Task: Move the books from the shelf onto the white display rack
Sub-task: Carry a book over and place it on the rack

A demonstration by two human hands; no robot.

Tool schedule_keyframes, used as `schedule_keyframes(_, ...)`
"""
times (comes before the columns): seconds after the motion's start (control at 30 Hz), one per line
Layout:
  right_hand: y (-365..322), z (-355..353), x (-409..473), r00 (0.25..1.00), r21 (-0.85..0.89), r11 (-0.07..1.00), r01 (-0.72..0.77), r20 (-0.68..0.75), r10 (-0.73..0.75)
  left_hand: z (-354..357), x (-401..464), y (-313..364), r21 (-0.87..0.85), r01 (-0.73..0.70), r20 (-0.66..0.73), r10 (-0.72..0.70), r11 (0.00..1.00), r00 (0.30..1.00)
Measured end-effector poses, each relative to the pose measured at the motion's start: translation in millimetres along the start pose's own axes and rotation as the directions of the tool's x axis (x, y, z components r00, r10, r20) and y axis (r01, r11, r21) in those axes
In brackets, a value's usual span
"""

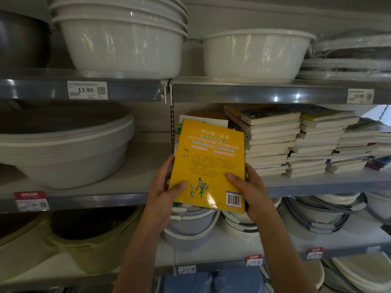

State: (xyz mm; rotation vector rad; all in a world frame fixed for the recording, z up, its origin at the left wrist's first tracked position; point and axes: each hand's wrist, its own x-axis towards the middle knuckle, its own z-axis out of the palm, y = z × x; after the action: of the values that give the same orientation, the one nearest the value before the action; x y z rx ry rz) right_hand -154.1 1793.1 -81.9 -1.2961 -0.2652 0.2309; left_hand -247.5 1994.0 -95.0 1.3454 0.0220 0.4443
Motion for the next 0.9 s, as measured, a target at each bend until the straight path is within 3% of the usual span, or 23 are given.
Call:
schedule_keyframes(0.2,1,-29,-43,0.979,-0.053,0.978,0.202,-0.013,-0.203,24,-21,1,-0.018,0.105,0.067,-0.104,0.994,0.992)
schedule_keyframes(0.37,-2,-78,-89,0.965,-0.107,0.962,0.251,-0.048,-0.257,91,-51,-19,0.126,0.058,0.013,-0.060,0.990,0.998)
schedule_keyframes(0.5,-11,-133,-134,0.971,-0.115,0.978,0.175,-0.144,-0.190,144,-78,-39,0.120,0.047,0.065,-0.055,0.992,0.996)
schedule_keyframes(0.7,-35,-219,-211,0.950,0.048,0.999,-0.006,-0.311,0.021,232,-132,-58,0.061,0.057,0.199,-0.068,0.997,0.978)
schedule_keyframes(0.9,-46,-302,-296,0.906,0.096,0.995,-0.021,-0.420,0.060,317,-192,-79,0.031,0.139,0.327,-0.141,0.990,0.934)
